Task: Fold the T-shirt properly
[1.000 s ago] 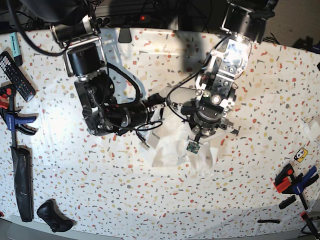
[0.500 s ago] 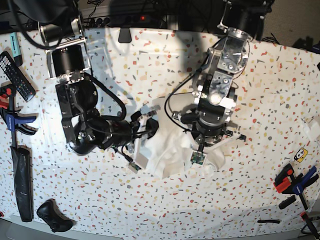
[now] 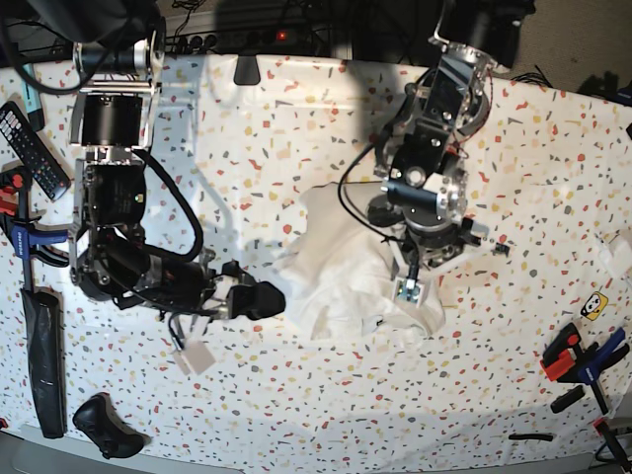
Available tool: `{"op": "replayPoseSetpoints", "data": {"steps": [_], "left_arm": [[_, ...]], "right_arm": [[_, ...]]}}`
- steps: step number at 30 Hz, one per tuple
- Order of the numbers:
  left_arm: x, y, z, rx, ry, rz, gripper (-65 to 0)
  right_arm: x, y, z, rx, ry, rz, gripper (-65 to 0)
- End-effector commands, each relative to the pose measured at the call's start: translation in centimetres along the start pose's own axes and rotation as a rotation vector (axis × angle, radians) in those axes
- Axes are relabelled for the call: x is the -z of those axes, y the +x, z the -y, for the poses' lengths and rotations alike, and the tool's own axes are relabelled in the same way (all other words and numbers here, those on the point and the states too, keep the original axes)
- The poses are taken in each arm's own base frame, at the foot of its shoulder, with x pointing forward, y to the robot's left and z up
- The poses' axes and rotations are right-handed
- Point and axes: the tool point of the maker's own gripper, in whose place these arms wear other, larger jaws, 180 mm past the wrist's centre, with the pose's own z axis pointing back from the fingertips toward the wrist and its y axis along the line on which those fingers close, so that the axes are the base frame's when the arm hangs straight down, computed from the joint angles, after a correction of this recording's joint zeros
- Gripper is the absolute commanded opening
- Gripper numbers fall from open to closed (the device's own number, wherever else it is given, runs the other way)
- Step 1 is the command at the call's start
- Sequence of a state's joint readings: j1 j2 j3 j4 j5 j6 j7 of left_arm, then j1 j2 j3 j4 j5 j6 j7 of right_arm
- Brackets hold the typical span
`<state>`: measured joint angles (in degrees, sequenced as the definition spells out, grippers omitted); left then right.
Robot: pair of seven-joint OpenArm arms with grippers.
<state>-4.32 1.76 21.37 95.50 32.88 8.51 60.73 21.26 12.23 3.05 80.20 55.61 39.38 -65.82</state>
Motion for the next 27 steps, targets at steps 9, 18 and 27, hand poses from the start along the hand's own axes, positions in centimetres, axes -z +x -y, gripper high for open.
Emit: {"op": "replayPoseSetpoints", "data": {"steps": [9,18,27], "left_arm": [[-5.2,-0.8,-1.2,-0.091,0.006,0.083,-65.0],[-7.9,-3.6,-0.8,-0.119,-0.027,0.063,-65.0],[-9.6,-4.4,-1.2,-0.143,-0.033,0.058,-65.0]], "right_arm": [[5.3,-0.8,-1.8,-0.030,0.041,-0.002,-55.8],[10.1,-3.9,1.4,0.028,-0.072,-0.074,-55.8],[9.6,-0.1,-0.7,0.049,0.034,-0.109,-55.8]]}}
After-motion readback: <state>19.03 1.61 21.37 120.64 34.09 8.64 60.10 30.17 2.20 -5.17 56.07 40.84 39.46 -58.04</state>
